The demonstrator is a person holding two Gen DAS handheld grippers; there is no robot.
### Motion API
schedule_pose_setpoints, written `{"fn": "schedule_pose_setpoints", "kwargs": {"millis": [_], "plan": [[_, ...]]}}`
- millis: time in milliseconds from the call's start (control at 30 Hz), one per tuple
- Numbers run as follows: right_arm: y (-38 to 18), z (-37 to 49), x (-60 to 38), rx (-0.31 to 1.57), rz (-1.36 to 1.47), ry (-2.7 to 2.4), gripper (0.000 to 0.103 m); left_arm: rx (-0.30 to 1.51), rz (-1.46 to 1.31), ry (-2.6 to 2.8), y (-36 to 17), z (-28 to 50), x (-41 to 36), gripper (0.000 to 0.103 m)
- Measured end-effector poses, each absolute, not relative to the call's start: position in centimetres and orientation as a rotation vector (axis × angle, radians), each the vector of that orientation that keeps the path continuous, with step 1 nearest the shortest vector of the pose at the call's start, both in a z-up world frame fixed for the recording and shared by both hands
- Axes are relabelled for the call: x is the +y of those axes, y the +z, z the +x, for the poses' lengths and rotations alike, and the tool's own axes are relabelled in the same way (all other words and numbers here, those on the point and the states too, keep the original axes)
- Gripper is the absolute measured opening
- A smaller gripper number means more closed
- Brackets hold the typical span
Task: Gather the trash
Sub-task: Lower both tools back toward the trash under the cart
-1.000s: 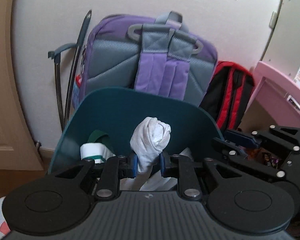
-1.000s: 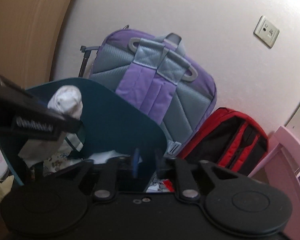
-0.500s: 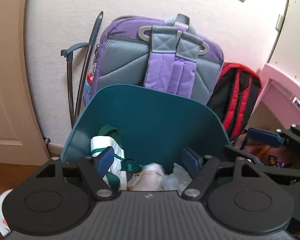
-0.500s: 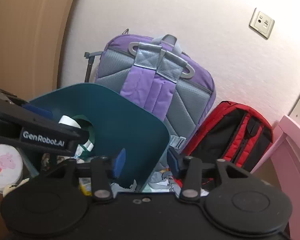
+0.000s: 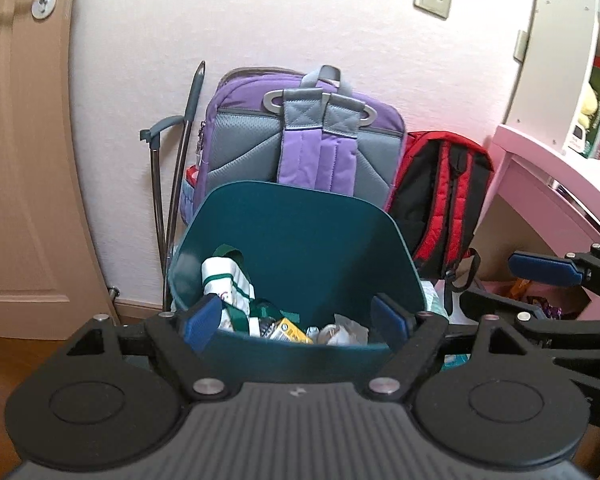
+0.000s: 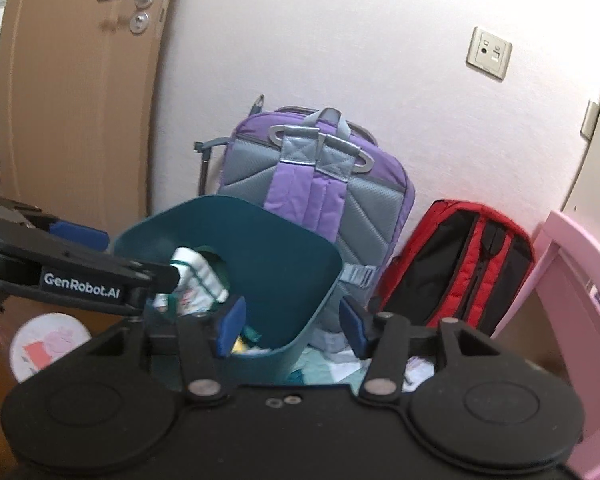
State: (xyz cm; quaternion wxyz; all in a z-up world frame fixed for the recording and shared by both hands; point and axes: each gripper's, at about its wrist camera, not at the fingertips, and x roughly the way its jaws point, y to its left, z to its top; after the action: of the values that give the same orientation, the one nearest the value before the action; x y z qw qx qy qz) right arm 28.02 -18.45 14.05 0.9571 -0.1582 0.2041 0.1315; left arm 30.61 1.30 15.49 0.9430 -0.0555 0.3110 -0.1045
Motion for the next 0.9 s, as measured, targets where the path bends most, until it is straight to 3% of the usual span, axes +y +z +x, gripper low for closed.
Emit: {"fn": "schedule_pose_setpoints", "kwargs": {"millis": [433,600,900], "plan": [[10.7,22.7,-20.7,0.579,-0.103,0.415,0.053,0.688,-0.034,-0.291,12.8,22.8,1.3,0.088],[5.5,21.6,-21.5,0.678,-0.072,0.458,0.053,0.756,0.029,-0.317,7.9,21.3,1.4,0.101],[-8.8,24.3,-22.6,1.008,0.051,0.401,0.054,0.980,0.016,-0.378,-5.1,23.4,1.8,0.102]]}}
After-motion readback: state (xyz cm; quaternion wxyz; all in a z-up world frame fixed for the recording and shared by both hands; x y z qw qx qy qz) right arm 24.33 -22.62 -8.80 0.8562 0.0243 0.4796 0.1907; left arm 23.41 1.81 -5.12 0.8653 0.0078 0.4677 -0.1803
